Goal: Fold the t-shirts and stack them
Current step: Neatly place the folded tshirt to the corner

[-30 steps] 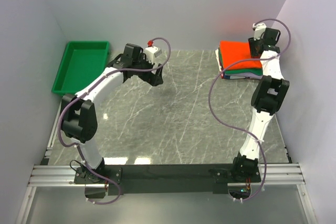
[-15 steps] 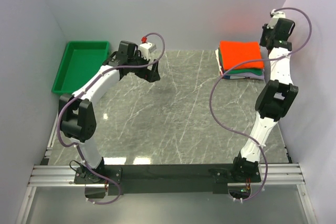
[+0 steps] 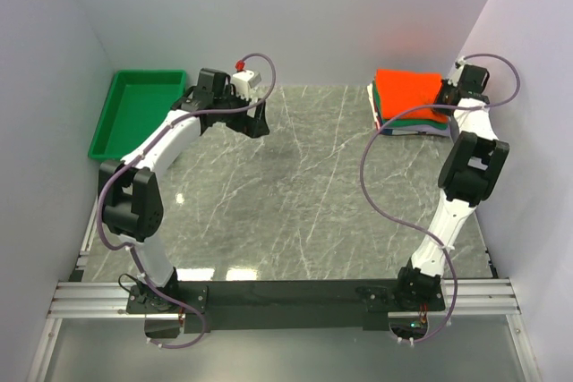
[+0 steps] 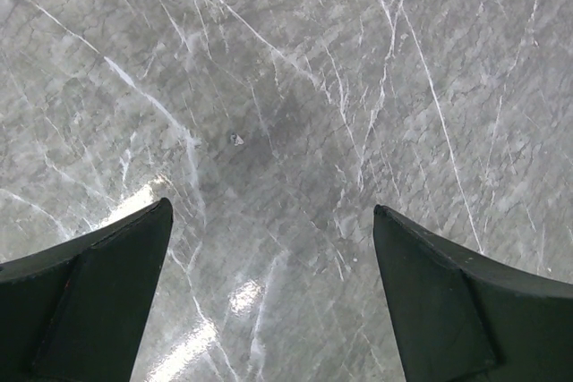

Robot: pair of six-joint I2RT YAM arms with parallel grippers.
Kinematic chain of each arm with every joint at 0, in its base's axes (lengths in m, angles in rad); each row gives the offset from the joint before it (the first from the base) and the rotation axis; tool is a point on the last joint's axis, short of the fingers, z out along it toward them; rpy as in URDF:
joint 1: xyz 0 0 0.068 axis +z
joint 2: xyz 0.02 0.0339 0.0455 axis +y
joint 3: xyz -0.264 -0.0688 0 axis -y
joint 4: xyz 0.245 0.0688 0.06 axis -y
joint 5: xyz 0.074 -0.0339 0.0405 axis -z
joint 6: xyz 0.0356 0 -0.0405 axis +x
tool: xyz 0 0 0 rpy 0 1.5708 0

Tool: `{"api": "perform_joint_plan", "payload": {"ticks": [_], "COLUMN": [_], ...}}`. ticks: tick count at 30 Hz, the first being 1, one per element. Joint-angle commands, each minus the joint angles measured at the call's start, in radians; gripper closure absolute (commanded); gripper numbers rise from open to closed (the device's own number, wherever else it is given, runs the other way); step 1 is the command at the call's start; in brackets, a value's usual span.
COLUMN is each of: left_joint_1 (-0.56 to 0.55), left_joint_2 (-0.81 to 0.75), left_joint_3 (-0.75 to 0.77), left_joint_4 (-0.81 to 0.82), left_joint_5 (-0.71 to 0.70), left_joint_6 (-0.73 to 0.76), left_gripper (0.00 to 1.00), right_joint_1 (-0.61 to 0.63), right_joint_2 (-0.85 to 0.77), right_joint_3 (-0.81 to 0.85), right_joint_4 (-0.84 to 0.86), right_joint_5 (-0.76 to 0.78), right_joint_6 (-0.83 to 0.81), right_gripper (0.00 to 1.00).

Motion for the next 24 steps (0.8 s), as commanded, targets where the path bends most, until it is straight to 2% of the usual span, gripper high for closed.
{"api": "perform_joint_plan", "payload": {"ticks": [1, 6, 10, 13, 16, 17, 20, 24], "left_joint_1": [0.0, 0.002, 0.003, 0.018, 0.054, 0.067, 0.115, 0.149], "left_joint_2": [0.002, 0.004, -0.019, -0.036, -0.053, -0.059, -0.108, -0.186], "left_joint_3": [0.057, 0.057, 0.029, 0.018, 0.011, 0.005, -0.038, -0.081], "left_joint_4": [-0.017, -0.016, 0.001, 0.001, -0.011, -0.013, -0.008, -0.05], "left_joint_5": [0.012, 0.001, -0.013, -0.03, -0.04, -0.027, 0.021, -0.002], "left_joint_6": [-0.007, -0.01, -0.02, -0.063, -0.125, -0.138, -0.175, -0.111], "left_gripper": [0.01, 0.0, 0.0, 0.01, 0.01, 0.01, 0.0, 0.01], "right_joint_1": [-0.012, -0.047, -0.053, -0.052, -0.052, -0.052, -0.047, -0.032], "right_joint_2": [0.004, 0.009, -0.021, -0.063, -0.143, -0.197, -0.326, -0.509], "right_joint_3": [0.012, 0.029, 0.041, 0.034, -0.023, -0.043, -0.153, -0.327], "right_joint_4": [0.081, 0.092, 0.08, 0.057, 0.036, 0.026, 0.0, -0.035], "right_joint_5": [0.08, 0.157, 0.139, 0.113, 0.048, 0.027, -0.047, -0.151], "right_joint_6": [-0.003, -0.013, -0.014, -0.059, -0.085, -0.094, -0.123, -0.186], "right_gripper": [0.93, 0.93, 0.9, 0.82, 0.63, 0.37, 0.15, 0.12]}}
